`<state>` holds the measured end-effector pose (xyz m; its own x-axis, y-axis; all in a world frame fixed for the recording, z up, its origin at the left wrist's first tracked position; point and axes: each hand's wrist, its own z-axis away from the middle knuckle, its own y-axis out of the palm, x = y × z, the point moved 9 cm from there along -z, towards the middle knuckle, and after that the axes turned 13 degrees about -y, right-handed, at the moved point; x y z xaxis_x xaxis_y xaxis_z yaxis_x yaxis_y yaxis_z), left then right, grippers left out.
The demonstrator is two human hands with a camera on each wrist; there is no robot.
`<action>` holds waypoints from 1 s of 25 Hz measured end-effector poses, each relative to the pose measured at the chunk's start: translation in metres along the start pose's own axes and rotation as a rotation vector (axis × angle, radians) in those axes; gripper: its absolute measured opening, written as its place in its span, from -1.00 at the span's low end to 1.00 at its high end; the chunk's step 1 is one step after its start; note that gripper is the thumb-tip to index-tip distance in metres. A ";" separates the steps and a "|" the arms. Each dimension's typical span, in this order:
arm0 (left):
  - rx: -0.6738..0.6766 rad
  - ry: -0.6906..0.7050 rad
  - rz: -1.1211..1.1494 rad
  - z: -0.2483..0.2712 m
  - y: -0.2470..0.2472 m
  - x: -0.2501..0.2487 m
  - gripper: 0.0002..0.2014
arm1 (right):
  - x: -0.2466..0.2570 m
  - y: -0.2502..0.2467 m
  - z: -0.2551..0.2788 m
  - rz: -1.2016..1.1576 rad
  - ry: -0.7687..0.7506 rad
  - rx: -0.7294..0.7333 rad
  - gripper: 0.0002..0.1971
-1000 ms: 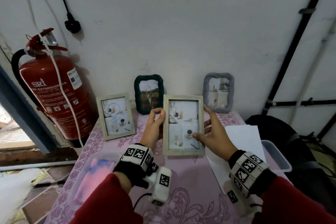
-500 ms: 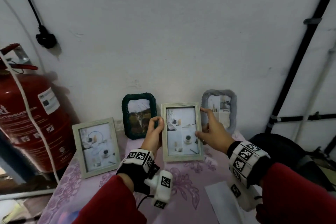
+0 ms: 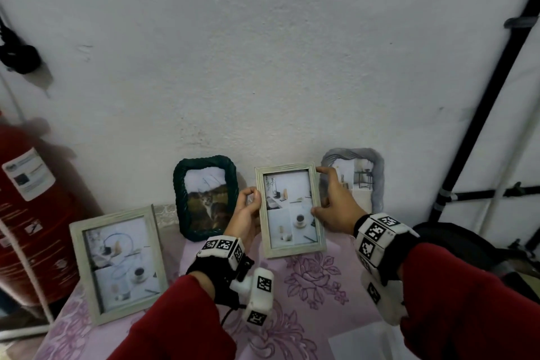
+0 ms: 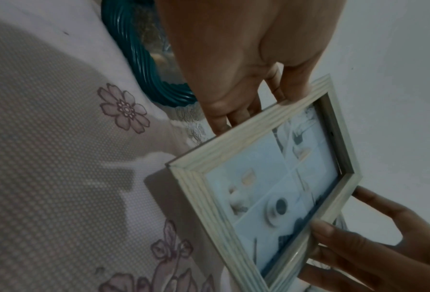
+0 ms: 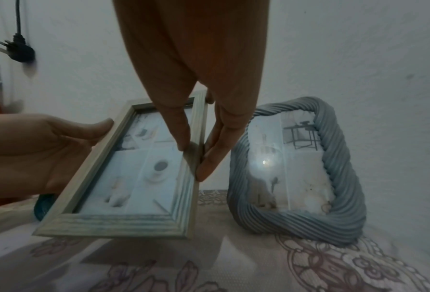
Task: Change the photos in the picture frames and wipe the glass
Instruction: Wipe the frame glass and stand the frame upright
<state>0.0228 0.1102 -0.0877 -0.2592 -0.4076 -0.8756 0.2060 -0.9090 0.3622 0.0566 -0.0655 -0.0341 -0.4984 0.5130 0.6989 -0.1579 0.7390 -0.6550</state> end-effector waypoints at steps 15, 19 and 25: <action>-0.053 -0.001 -0.028 0.005 -0.011 0.022 -0.86 | -0.010 0.014 0.019 -0.027 0.028 0.059 -0.26; -0.087 0.014 -0.086 0.005 -0.017 0.022 -0.84 | -0.007 0.016 0.024 -0.023 0.036 0.055 -0.27; -0.099 0.034 -0.155 0.009 -0.014 0.023 -0.89 | -0.007 0.012 0.034 0.004 0.038 -0.010 -0.31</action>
<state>0.0057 0.1125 -0.1099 -0.2636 -0.2589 -0.9292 0.2583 -0.9471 0.1906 0.0293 -0.0746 -0.0568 -0.4659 0.5318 0.7071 -0.1476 0.7413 -0.6548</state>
